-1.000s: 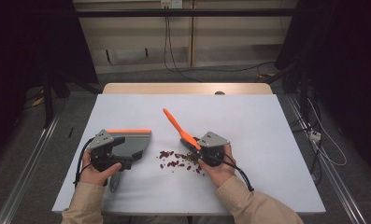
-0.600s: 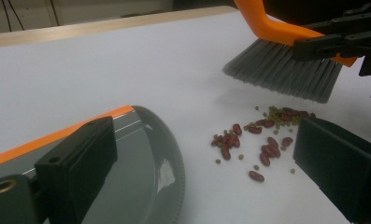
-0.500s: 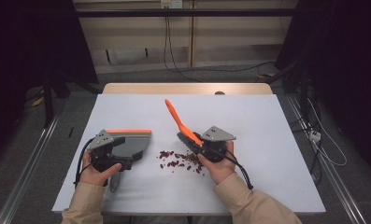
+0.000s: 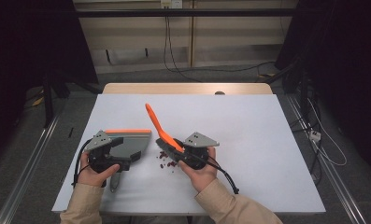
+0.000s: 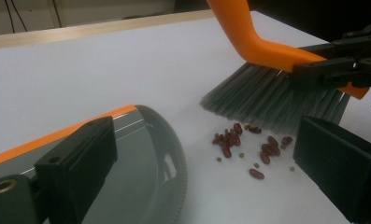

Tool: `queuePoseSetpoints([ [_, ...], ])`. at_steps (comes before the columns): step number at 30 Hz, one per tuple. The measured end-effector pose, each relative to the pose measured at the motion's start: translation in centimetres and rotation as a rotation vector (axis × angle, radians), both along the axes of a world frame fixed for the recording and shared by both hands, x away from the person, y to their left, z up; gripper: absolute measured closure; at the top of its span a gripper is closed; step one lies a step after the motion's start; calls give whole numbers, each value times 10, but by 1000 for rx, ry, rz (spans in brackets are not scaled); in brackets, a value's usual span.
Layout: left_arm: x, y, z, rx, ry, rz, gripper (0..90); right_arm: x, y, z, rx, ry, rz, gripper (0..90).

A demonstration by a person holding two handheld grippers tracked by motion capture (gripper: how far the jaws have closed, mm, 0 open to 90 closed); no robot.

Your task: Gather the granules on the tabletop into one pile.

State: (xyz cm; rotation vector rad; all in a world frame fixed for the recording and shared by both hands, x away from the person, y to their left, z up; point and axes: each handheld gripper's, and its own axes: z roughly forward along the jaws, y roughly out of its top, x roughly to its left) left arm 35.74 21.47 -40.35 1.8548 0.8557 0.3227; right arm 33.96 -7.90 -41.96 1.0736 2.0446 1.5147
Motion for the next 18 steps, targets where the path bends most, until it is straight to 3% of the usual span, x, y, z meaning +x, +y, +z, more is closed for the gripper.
queuePoseSetpoints([
  [11, 0, 3, 1, -8, -1, 12, 61, -8, 24, -10, 69, 82, 26, 713],
  [14, 0, 3, 1, -6, -1, 12, 61, -10, 28, -14, 70, 104, 32, 713],
  [16, 0, 3, 0, -8, -1, 13, 61, -8, 28, -20, 92, 141, 29, 713],
  [17, 0, 3, 0, -7, -1, 12, 61, -7, 29, -22, 88, 156, 22, 713],
  [18, 0, 3, 0, -5, -1, 11, 61, -7, 29, -24, 70, 143, 12, 713],
])
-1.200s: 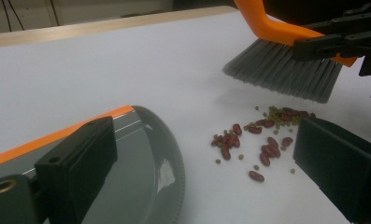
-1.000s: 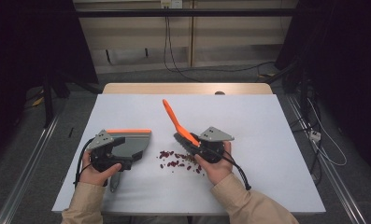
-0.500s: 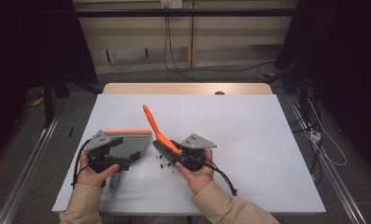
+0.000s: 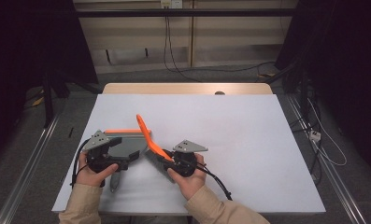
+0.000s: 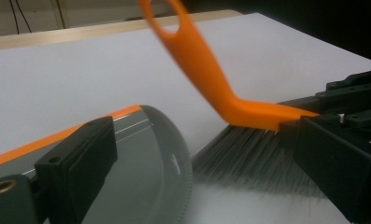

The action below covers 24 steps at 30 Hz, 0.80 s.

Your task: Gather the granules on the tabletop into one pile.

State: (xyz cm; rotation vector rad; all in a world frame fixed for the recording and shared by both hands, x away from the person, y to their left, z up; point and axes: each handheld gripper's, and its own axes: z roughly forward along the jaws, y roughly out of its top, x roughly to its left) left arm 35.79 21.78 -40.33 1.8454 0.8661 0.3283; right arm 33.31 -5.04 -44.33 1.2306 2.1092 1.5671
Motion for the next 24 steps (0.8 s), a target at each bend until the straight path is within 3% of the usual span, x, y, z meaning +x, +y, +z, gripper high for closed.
queuePoseSetpoints([
  [3, 0, 0, 0, 0, 1, 0, 62, 5, -5, 0, -12, 27, -28, 712],
  [12, 0, 0, 0, 2, 1, 2, 62, 10, -23, -2, -40, 51, -64, 704],
  [24, 0, -1, -2, 8, 4, -1, 62, 13, -44, 0, -65, 60, -97, 704],
])
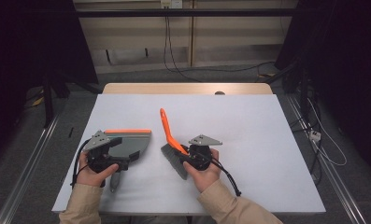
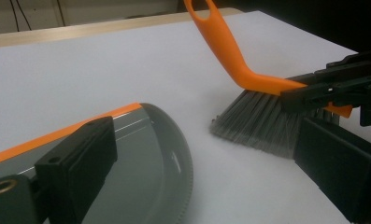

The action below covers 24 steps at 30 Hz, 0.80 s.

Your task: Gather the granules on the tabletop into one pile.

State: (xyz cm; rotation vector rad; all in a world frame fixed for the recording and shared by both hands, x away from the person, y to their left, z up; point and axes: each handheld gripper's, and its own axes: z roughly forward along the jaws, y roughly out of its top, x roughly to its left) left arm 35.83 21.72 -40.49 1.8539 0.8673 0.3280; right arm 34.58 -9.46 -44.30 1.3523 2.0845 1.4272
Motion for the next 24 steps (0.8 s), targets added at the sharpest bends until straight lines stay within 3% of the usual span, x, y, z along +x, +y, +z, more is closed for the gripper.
queuePoseSetpoints([
  [24, 0, -2, -1, 3, 5, 0, 61, -3, -26, 1, -16, -7, -45, 704],
])
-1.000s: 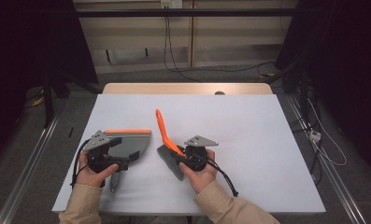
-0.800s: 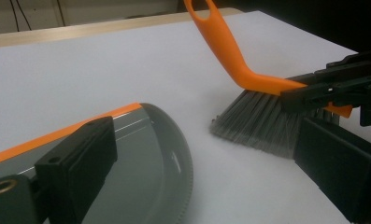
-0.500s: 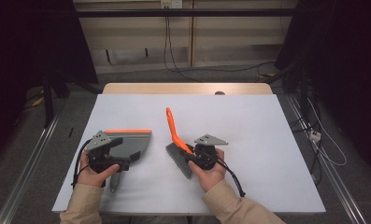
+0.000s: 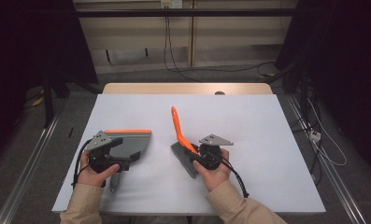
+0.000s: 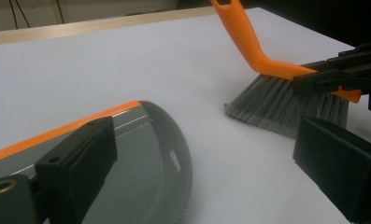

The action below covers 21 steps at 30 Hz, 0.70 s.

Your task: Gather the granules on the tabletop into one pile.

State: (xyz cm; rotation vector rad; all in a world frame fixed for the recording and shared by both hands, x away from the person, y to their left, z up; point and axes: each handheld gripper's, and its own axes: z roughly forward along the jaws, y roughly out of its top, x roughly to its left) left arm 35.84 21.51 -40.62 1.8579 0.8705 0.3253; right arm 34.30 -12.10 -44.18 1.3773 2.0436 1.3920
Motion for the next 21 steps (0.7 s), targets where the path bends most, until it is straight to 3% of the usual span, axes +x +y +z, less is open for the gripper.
queuePoseSetpoints([
  [8, 1, 0, 0, 6, 0, -2, 62, 1, 1, 4, 30, 1, 10, 712],
  [13, 1, 0, 0, 2, 1, -3, 61, 3, 5, 15, 59, -25, 28, 713],
  [17, 1, 1, 0, -2, -1, -2, 61, 9, 12, 22, 68, -45, 32, 713],
  [21, 1, 1, 0, -4, 2, 2, 62, 13, 24, 19, 72, -39, 54, 712],
])
